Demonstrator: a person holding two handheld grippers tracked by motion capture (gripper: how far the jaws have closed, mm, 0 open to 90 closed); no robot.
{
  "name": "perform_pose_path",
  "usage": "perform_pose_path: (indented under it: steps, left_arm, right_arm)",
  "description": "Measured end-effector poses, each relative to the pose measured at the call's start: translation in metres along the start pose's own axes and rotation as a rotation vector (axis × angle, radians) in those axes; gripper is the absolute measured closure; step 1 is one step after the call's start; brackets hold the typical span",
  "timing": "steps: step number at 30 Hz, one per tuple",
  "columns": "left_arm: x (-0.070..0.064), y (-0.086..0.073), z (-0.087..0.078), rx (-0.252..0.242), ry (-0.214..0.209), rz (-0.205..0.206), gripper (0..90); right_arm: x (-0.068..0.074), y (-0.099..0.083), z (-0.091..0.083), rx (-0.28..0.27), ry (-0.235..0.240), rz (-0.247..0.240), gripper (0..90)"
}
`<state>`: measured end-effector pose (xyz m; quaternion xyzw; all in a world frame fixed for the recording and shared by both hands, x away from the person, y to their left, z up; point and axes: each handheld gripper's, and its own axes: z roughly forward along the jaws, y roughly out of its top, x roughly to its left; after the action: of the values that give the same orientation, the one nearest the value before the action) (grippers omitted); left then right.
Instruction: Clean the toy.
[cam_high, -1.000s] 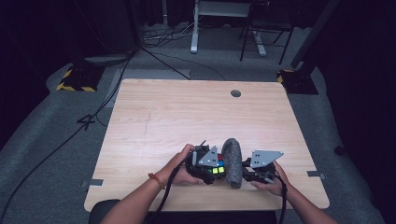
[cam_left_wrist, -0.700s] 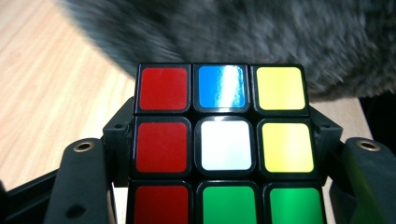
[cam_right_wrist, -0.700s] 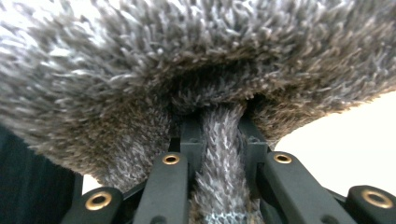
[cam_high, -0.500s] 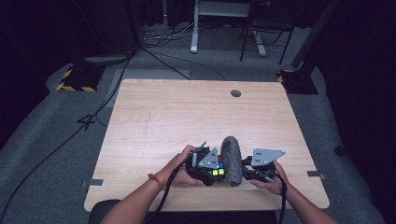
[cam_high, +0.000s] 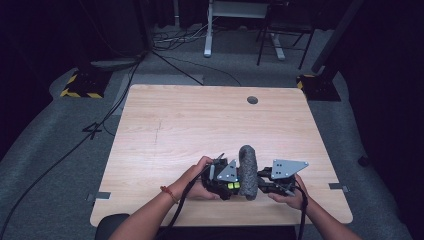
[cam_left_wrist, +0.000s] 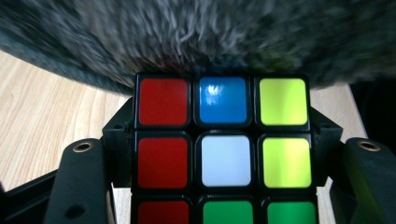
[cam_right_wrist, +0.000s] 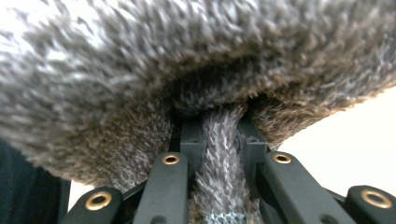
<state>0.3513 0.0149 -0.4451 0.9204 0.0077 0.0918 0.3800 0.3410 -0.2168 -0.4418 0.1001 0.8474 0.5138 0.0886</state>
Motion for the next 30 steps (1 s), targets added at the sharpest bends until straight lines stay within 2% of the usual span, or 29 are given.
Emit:
perform_pose_path:
  steps: [3,7,9,12,13,16,18,19,21,25,27,30]
  left_arm:
    - [0.001,-0.002,0.005,0.021,-0.002,-0.006,33.1]
    - [0.003,-0.002,0.003,0.012,0.018,-0.006,33.3]
    - [0.005,-0.002,-0.003,-0.020,0.022,-0.017,33.3]
    - [0.006,-0.001,-0.017,-0.092,0.032,-0.026,33.3]
    - [0.006,-0.001,-0.022,-0.132,0.035,-0.028,33.3]
    - [0.006,-0.001,-0.033,-0.211,0.021,-0.045,33.4]
    - [0.006,0.001,-0.037,-0.232,0.014,-0.048,33.4]
    - [0.005,0.001,-0.037,-0.234,0.019,-0.046,33.3]
    - [0.005,0.001,-0.035,-0.229,-0.003,-0.040,33.3]
    - [0.003,0.000,-0.029,-0.213,-0.013,-0.028,33.2]
    - [0.005,-0.001,-0.028,-0.205,-0.016,-0.026,33.0]
    - [0.006,-0.003,-0.027,-0.184,-0.016,-0.036,32.7]
  right_arm:
    - [0.001,0.003,0.002,-0.004,0.011,-0.007,77.4]
    - [-0.001,0.002,0.003,-0.003,0.009,-0.005,77.3]
    - [-0.003,0.000,0.001,0.004,0.004,0.000,77.3]
    - [-0.008,-0.009,0.000,0.046,-0.021,0.005,77.3]
    - [-0.010,-0.012,0.000,0.052,-0.022,0.015,77.3]
    - [-0.016,-0.022,-0.002,0.063,-0.021,0.052,77.3]
    - [-0.018,-0.024,-0.001,0.061,-0.001,0.066,77.3]
    - [-0.017,-0.023,0.000,0.064,-0.002,0.054,77.3]
    - [-0.015,-0.021,0.001,0.046,0.025,0.051,77.3]
    - [-0.010,-0.018,0.003,0.035,0.044,0.035,77.3]
    - [-0.010,-0.019,0.003,0.026,0.052,0.044,77.3]
    - [-0.012,-0.019,0.000,-0.017,0.064,0.066,77.4]
